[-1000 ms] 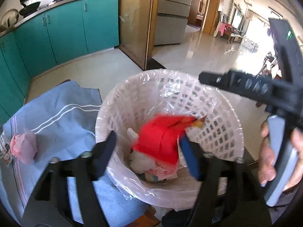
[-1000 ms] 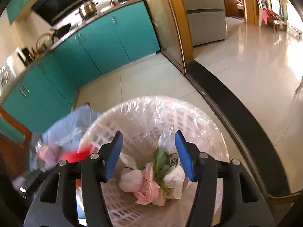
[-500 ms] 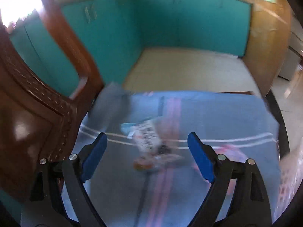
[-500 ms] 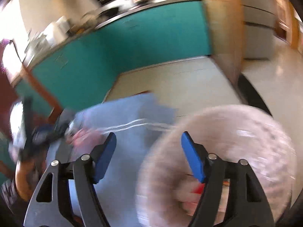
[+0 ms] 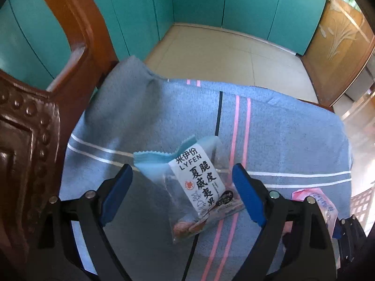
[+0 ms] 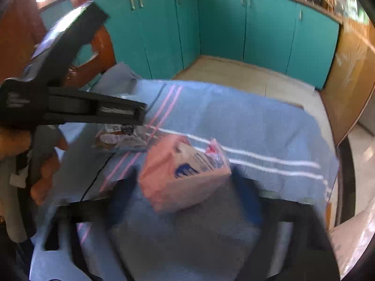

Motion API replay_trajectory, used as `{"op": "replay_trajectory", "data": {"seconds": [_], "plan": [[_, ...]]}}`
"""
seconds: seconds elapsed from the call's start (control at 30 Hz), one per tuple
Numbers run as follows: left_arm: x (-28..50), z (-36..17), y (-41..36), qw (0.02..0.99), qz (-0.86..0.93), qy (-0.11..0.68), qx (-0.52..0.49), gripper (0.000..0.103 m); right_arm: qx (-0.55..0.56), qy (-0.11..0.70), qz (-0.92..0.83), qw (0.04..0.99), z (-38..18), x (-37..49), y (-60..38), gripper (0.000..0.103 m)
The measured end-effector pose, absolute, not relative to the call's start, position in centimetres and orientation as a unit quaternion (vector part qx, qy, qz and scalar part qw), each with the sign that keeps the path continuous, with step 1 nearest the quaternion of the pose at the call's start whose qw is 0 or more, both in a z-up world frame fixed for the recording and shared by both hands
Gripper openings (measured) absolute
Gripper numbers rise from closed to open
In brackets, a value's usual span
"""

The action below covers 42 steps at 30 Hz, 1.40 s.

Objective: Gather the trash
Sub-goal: 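Grasp the clear snack packet with the left tool while the right tool grasps the pink bag, then carry both items over the basket and open both tools to drop them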

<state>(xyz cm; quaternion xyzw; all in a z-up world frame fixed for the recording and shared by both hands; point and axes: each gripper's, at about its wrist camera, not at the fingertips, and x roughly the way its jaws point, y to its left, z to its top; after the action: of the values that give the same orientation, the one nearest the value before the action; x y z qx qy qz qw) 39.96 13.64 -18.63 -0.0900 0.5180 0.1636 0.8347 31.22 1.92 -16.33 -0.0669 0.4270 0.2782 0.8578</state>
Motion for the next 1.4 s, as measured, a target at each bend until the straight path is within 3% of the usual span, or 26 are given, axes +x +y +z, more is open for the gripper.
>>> {"op": "replay_trajectory", "data": {"seconds": [0.07,0.17,0.2,0.33,0.57,0.83,1.23,1.33,1.4], "plan": [[39.8,-18.7,13.5,0.837,0.16,0.515,-0.093,0.081,-0.056,0.429,0.283,0.856,-16.2,31.3,1.1,0.049],[39.4,-19.1,13.2,0.839,0.158,0.513,-0.087,0.058,-0.054,0.419,0.275,0.864,-15.1,30.6,-0.3,0.048],[39.0,-19.0,13.1,0.84,0.157,0.512,-0.089,0.045,-0.054,0.413,0.27,0.868,-14.5,30.3,-0.9,0.047],[37.7,-17.3,11.8,0.852,0.13,0.497,-0.103,0.038,-0.023,0.377,0.242,0.894,-11.0,28.3,-5.6,0.048],[34.2,-11.6,6.0,0.89,0.061,0.443,-0.096,0.037,0.013,0.338,0.135,0.931,-6.8,24.9,-16.5,0.048],[30.6,-5.3,-3.1,0.916,-0.06,0.387,-0.09,0.038,0.031,0.316,0.045,0.947,-7.0,20.9,-24.6,0.048],[29.8,-7.6,-16.6,0.886,-0.177,0.427,-0.044,0.04,0.046,0.361,-0.008,0.932,-9.4,18.1,-30.0,0.048],[30.3,-8.6,-18.3,0.882,-0.184,0.432,-0.034,0.051,0.045,0.373,-0.022,0.927,-9.7,18.0,-30.4,0.049],[30.7,-9.3,-19.0,0.876,-0.189,0.441,-0.036,0.055,0.052,0.381,-0.03,0.922,-10.0,17.9,-31.0,0.055]]}}
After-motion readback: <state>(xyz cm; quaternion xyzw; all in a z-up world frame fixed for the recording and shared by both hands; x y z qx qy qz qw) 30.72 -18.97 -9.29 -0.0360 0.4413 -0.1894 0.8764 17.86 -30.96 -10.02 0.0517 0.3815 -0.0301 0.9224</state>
